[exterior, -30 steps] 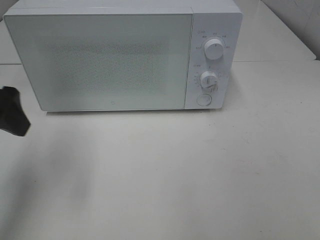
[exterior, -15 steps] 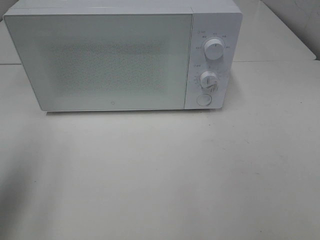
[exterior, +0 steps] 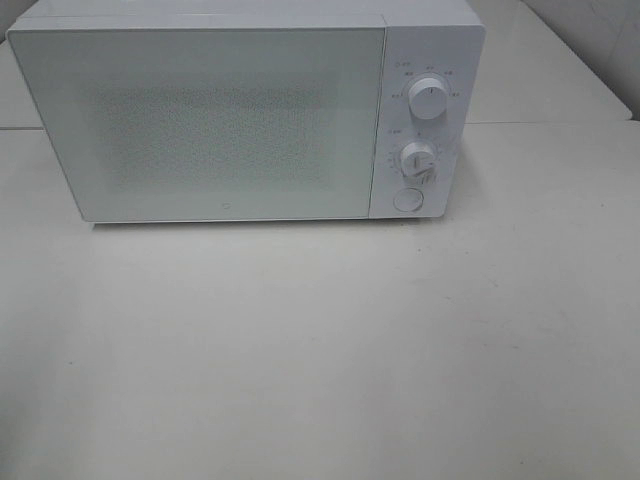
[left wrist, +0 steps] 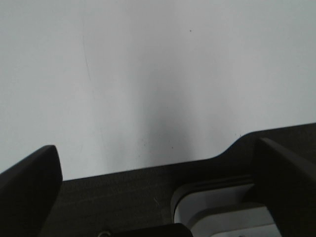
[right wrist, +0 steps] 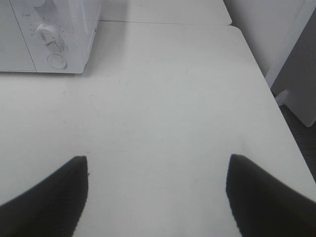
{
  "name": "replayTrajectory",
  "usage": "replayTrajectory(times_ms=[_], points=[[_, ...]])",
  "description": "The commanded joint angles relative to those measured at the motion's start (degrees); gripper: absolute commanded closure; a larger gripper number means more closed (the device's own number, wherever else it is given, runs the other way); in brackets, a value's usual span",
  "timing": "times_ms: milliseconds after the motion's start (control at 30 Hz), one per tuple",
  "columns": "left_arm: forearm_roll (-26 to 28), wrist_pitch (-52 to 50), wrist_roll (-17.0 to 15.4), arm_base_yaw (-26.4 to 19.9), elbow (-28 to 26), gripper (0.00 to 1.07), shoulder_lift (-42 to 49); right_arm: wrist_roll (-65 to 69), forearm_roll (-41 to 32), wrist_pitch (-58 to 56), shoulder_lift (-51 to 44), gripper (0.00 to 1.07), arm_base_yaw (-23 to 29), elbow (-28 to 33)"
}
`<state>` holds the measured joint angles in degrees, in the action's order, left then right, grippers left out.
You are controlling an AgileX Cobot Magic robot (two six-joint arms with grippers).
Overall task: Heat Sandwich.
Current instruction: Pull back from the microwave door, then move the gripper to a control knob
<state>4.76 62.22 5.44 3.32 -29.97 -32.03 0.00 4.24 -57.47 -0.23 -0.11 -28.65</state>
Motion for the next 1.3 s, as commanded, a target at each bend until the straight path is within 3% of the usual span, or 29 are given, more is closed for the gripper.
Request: replayTrajectory(times_ms=[33,333,700,1300], points=[[-0.23,-0.92,-0.46,-0.11,0.29,0.06,4.64,0.0,-0.11,0.4,-1.43,0.32,-0.46,0.11],[1.26,-0.97,-0.69,0.06,0.29,0.06,15.99,0.0,-0.11,0.4,-1.43,0.32,-0.46,0.11],[1.38,-0.97,-0.69,-4.13,0.29,0.06,32.2,0.0,-0.11,0.4,-1.43,0.32,-0.46,0.11],[1.09,-1.03,-0.69,-4.13,0.29,0.06,33.75,0.0,-0.11,0.4,-1.43,0.32,-0.46,0.11]])
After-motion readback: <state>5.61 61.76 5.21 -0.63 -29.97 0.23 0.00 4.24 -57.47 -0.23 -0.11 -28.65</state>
